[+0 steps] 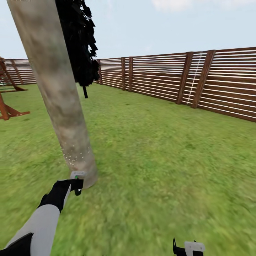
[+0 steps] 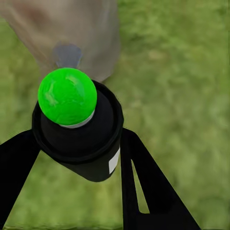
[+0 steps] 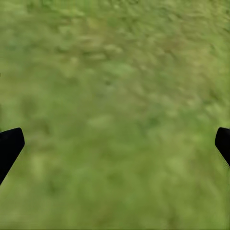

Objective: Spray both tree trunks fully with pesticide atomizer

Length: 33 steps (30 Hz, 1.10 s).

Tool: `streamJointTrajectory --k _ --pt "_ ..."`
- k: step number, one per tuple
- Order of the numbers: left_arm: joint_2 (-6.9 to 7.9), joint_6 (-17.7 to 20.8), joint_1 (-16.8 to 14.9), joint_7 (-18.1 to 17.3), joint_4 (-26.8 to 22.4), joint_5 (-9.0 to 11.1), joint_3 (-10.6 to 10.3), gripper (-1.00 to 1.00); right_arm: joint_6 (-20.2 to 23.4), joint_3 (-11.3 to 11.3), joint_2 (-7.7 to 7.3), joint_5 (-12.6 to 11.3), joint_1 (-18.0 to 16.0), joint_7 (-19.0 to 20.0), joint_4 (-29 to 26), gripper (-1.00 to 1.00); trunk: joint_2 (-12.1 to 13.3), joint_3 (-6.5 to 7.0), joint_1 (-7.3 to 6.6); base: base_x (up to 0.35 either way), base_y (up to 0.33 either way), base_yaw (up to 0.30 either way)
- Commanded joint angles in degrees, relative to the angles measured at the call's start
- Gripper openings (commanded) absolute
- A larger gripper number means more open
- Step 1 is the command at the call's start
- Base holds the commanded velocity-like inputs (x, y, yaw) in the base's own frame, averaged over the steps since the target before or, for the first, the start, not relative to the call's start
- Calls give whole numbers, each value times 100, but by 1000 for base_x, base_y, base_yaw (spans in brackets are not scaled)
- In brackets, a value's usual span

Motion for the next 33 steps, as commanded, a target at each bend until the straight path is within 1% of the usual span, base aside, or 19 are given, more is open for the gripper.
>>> streamJointTrajectory --k 1,3,9,15,19,25,28,29,31,32,33 --pt "-3 18 -6 -52 4 -67 30 -100 -4 -23 1 61 -2 -41 3 100 -2 -5 -1 2 -274 277" --pt "28 19 -6 -54 38 -69 26 -100 -4 -24 2 61 -2 -41 3 100 -2 -5 -1 1 -274 277" --pt "34 27 -6 -56 29 -77 20 -100 -4 -22 1 61 -2 -41 3 100 -2 -5 -1 45 -274 261" --pt "-11 27 -6 -53 9 -77 25 -100 -4 -26 1 61 -2 -41 3 100 -2 -5 -1 123 -274 31" --pt "41 27 -6 -56 2 -77 25 -100 -4 -23 1 61 -3 -41 3 100 -2 -5 -1 146 -274 40" --pt "21 27 -6 -57 22 -73 26 -100 -4 -30 1 61 -2 -45 3 100 -2 -5 -1 135 -265 255" --pt "37 58 -21 -58 -6 -62 32 -100 -4 -31 -4 61 -2 -44 3 100 -2 -5 -1 15 -58 277" --pt "29 133 -44 -59 -16 -61 24 -100 -4 -31 -5 61 -2 -43 3 100 -2 -5 -1 2 -9 277" --pt "17 589 -105 -82 -20 -60 4 -100 -4 -31 -5 61 -2 -42 3 100 -2 -5 -1 1 -3 278" --pt "9 705 -126 -88 -25 -60 -5 -100 -4 -31 -6 61 -3 -43 3 100 -2 -5 -1 0 -1 277" --pt "-9 876 -392 -92 -21 -72 -25 -100 -4 -31 -7 61 -2 -42 3 100 -2 -5 -1 0 0 278"
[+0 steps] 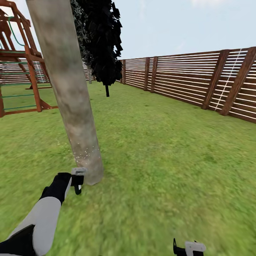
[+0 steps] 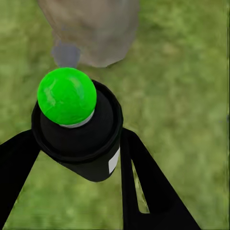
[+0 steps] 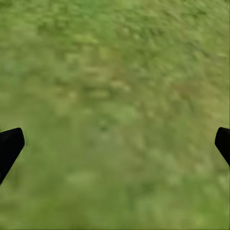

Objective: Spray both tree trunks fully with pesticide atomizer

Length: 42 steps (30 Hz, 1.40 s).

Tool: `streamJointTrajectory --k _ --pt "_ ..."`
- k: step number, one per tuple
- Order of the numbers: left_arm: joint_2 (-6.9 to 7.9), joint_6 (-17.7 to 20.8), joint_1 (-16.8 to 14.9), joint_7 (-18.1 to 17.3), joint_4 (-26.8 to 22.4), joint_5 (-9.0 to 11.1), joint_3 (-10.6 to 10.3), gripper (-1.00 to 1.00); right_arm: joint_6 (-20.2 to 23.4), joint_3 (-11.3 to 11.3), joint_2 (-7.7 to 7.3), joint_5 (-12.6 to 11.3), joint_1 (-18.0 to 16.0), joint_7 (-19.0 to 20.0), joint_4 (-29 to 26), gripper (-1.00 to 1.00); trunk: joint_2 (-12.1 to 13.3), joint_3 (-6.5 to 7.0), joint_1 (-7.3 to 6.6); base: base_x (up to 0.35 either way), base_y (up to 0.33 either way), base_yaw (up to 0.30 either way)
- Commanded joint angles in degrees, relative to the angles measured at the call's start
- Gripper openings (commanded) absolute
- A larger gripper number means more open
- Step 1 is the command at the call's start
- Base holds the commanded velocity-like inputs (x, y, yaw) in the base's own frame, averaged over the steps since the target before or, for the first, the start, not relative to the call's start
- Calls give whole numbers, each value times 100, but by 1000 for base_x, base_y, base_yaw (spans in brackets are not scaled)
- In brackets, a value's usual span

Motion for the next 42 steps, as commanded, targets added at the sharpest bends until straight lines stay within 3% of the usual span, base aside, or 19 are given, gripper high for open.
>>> streamJointTrajectory --k 1,4,5,7,9,10,11,13,14,17,19,27,32,42 --pt "4 116 -228 -52 -4 -69 23 -100 -6 -23 1 62 -3 -42 4 100 -3 -6 -1 0 0 277" --pt "34 510 -532 -72 -11 -76 10 -100 -6 -23 1 62 -3 -42 4 100 -3 -6 -1 0 0 144" --pt "105 603 -655 -79 -18 -79 3 -100 -6 -23 -3 62 -3 -45 4 100 -3 -6 -1 0 0 17" --pt "70 658 -913 -87 -12 -75 0 -100 -6 -23 -59 62 -3 -42 4 100 -3 -6 -1 0 0 3" --pt "111 702 -971 -88 -12 -76 -2 -100 -6 -23 -85 60 -3 -45 4 100 -3 -6 -1 0 0 0" --pt "183 713 -990 -88 -15 -92 -6 -100 -6 -23 -91 56 -5 -43 4 100 -3 -6 -1 0 0 0" --pt "421 721 -999 -92 -14 -87 -2 -100 -6 -23 -89 57 -3 -42 4 100 -3 -6 -1 0 0 0" --pt "592 821 -996 -101 -12 -81 -5 -100 -6 -23 -89 54 -3 -42 4 100 -3 -6 -1 0 0 0" --pt "599 862 -995 -105 -12 -78 -25 -100 -6 -23 -88 55 -3 -43 4 100 -3 -6 -1 9 -9 0" --pt "373 909 -950 -106 -11 -63 -556 -100 -6 -23 -88 55 -3 -44 4 100 -3 -6 -1 122 -173 0" --pt "281 912 -943 -106 -11 -52 -662 -100 -6 -23 -87 59 -4 -42 4 100 -3 -6 -1 154 -224 0" --pt "267 919 -942 -118 -3 -31 -630 -100 -6 -23 -87 59 -3 -42 4 100 -3 -6 -1 123 -243 0" --pt "273 914 -943 -480 -3 -42 -616 -100 -6 -23 -87 60 -4 -42 4 100 -3 -6 -1 4 -273 0" --pt "379 953 -943 -469 -37 -70 -615 -100 -6 -21 -81 62 -5 -42 4 100 -3 -6 -1 0 -275 43"
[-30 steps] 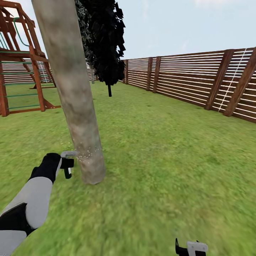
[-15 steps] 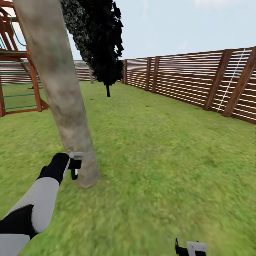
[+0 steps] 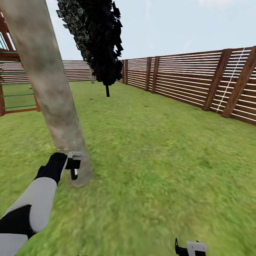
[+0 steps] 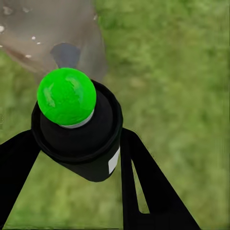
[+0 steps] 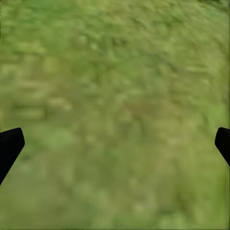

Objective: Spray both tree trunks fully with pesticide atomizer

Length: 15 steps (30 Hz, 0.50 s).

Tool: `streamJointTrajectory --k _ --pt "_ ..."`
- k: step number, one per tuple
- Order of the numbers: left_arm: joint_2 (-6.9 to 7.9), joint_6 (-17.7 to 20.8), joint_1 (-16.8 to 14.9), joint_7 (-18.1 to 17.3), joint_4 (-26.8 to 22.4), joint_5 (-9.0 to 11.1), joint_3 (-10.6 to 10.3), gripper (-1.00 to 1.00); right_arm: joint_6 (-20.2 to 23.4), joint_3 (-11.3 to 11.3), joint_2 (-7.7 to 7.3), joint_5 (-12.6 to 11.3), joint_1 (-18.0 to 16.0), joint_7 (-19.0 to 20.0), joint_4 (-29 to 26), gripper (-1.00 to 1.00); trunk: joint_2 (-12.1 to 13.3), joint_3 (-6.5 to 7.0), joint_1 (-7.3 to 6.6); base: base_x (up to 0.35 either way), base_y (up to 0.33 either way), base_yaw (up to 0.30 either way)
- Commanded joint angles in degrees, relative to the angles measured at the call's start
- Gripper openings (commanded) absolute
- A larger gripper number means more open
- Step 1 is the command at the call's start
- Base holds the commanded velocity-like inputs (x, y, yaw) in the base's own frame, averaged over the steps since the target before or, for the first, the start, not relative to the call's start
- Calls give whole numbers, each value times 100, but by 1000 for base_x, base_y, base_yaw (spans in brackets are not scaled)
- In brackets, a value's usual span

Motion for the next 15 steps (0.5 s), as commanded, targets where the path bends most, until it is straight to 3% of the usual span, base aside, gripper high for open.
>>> streamJointTrajectory --k 1,5,10,15 --pt "8 64 -6 -49 -41 -51 29 -100 -9 -24 1 61 -3 -36 6 100 -2 -5 -1 0 -275 242" --pt "150 267 4 -47 -188 -48 32 -100 -9 -18 3 61 -2 -36 6 100 -2 -5 -1 36 -275 271" --pt "165 277 4 -47 -193 -45 38 -100 -7 -18 3 61 -4 -36 6 100 -2 -5 -1 154 -247 272" --pt "156 280 12 -47 -193 -53 35 -100 -9 -18 3 61 -3 -36 6 100 -2 -5 -1 231 -194 68"
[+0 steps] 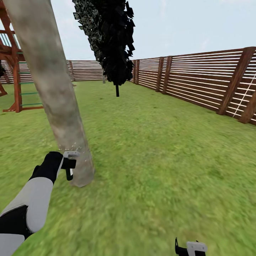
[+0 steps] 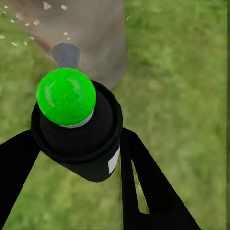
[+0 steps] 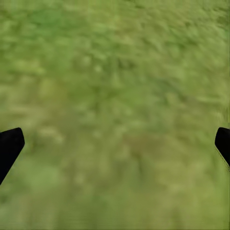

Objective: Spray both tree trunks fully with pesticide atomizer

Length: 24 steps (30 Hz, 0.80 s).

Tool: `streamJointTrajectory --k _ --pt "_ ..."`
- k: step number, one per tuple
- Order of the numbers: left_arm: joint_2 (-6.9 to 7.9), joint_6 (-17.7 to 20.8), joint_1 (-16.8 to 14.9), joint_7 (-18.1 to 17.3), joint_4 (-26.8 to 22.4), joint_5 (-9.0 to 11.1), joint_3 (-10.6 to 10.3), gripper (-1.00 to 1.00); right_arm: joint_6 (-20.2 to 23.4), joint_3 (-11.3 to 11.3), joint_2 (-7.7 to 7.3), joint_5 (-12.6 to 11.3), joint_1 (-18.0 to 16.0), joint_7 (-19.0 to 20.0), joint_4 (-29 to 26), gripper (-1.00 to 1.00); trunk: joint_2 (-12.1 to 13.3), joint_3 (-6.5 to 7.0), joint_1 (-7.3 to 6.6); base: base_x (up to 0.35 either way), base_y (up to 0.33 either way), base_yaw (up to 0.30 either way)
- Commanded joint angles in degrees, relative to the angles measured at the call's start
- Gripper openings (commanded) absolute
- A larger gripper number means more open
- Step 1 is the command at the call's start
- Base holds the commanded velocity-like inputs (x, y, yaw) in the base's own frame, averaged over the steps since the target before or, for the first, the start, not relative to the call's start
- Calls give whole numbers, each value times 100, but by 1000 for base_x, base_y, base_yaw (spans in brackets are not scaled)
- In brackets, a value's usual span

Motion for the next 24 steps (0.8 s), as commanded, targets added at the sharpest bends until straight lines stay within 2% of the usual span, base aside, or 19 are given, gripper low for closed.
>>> streamJointTrajectory --k 1,6,12,14,15,17,19,20,22,24 --pt "-5 17 -5 -52 -8 -60 22 -100 -10 -23 0 61 -4 -37 8 100 -2 -5 1 192 -217 3" --pt "-5 23 2 -52 -8 -60 21 -100 -9 -24 0 61 -5 -37 8 100 -2 -5 1 114 -251 36" --pt "37 25 41 -40 -6 -65 13 -100 -8 -23 0 61 -3 -37 13 100 -2 -5 1 4 -273 265" --pt "366 21 96 -51 44 -56 4 -100 -6 -23 5 61 -4 -37 15 100 -2 -5 1 0 -274 278" --pt "417 17 138 -55 65 -52 3 -100 -5 -23 7 61 -5 -37 16 100 -2 -5 1 0 -274 278" --pt "388 18 161 -53 89 -39 2 -100 -7 -23 9 61 -6 -37 16 100 -2 -5 1 15 -274 278" --pt "133 20 170 -46 105 -44 9 -100 -8 -23 9 61 -4 -37 16 100 -2 -5 1 105 -274 278" --pt "83 20 171 -44 106 -48 10 -100 -9 -23 9 61 -4 -37 16 100 -2 -5 1 141 -268 278" --pt "76 20 173 -43 106 -51 5 -100 -9 -23 9 61 -3 -37 16 100 -2 -5 1 169 -251 278" --pt "205 13 237 -14 106 -67 6 -100 -8 -23 9 61 -3 -36 17 100 -2 -5 1 195 -235 240"
